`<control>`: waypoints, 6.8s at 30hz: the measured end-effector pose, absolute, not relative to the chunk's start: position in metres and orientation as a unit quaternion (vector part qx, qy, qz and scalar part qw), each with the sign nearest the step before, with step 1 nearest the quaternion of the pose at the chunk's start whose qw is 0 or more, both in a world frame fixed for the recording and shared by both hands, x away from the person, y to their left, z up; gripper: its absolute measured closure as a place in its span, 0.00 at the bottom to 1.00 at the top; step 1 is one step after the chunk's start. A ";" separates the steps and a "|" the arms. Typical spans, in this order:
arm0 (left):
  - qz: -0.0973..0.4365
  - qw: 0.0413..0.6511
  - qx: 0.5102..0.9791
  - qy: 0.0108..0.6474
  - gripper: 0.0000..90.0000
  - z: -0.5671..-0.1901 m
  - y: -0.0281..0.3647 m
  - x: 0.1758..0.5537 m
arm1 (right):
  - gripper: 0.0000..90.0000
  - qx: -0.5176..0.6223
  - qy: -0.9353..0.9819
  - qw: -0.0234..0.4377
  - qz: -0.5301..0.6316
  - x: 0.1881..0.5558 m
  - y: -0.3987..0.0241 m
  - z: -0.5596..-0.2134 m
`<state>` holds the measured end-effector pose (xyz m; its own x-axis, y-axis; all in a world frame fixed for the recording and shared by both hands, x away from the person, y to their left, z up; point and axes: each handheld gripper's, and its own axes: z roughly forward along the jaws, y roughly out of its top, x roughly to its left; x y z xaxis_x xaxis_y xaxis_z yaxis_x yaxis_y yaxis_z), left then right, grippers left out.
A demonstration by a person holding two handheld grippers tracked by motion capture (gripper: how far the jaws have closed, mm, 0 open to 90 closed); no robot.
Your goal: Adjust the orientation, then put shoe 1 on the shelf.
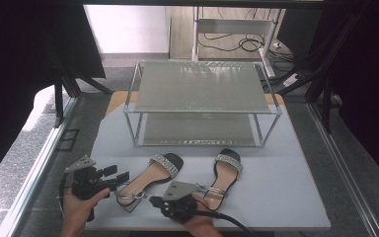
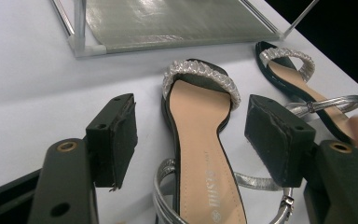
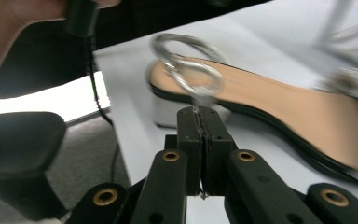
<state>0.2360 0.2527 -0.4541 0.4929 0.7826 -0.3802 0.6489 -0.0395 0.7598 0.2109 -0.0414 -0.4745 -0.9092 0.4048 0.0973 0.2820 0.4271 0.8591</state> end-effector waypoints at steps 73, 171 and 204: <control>0.041 0.122 0.887 0.444 0.46 -0.480 0.142 0.299 | 0.52 0.401 0.758 0.157 0.490 0.235 -0.256 -0.470; 0.021 0.263 0.894 0.363 0.47 -0.289 0.102 0.354 | 0.52 0.431 0.733 0.172 0.497 0.236 -0.276 -0.464; 0.023 0.266 0.876 0.402 0.47 -0.261 0.096 0.405 | 0.52 0.433 0.732 0.172 0.497 0.237 -0.279 -0.464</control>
<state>0.4048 0.0959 -0.2613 0.6756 0.7165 -0.1739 0.6922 -0.5352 0.4841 0.2371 -0.2791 -0.4639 -0.5656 0.8051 0.1786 0.4630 0.1308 0.8767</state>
